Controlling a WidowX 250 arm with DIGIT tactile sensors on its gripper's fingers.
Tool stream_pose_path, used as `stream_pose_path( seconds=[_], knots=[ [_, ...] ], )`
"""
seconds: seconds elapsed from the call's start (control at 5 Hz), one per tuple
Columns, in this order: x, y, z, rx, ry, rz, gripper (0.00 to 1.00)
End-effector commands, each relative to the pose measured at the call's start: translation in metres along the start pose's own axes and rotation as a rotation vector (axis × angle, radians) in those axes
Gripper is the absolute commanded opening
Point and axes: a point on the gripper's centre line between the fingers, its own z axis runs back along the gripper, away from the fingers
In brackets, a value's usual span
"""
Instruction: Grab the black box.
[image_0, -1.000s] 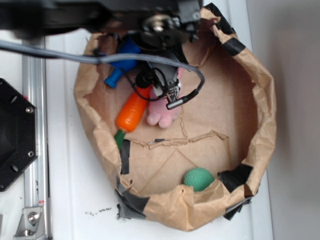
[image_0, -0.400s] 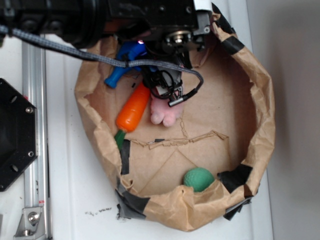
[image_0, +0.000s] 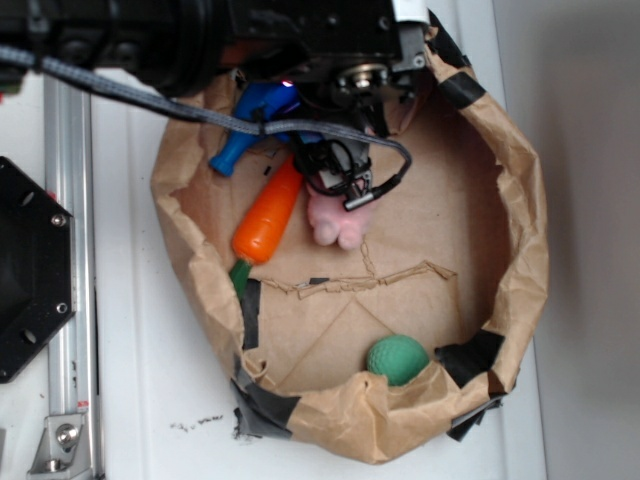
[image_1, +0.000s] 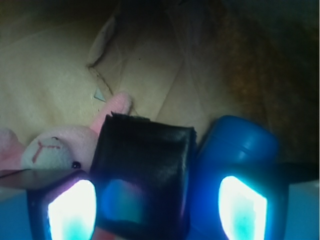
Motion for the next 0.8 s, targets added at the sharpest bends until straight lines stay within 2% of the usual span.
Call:
stream_pose_path(
  seconds=[0.0,0.2,0.4,0.6],
  knots=[
    [0.0262,-0.0131,-0.0028,-0.053,0.018,0.08,1.0],
    [0.0248,-0.0161,0.0,-0.073,0.028,0.075,1.0],
    [0.0199,-0.0135,-0.0008,-0.065,0.032,0.112,0.0],
    [0.0178,-0.0126,0.0024,-0.064,0.018,0.112,0.0]
  ],
)
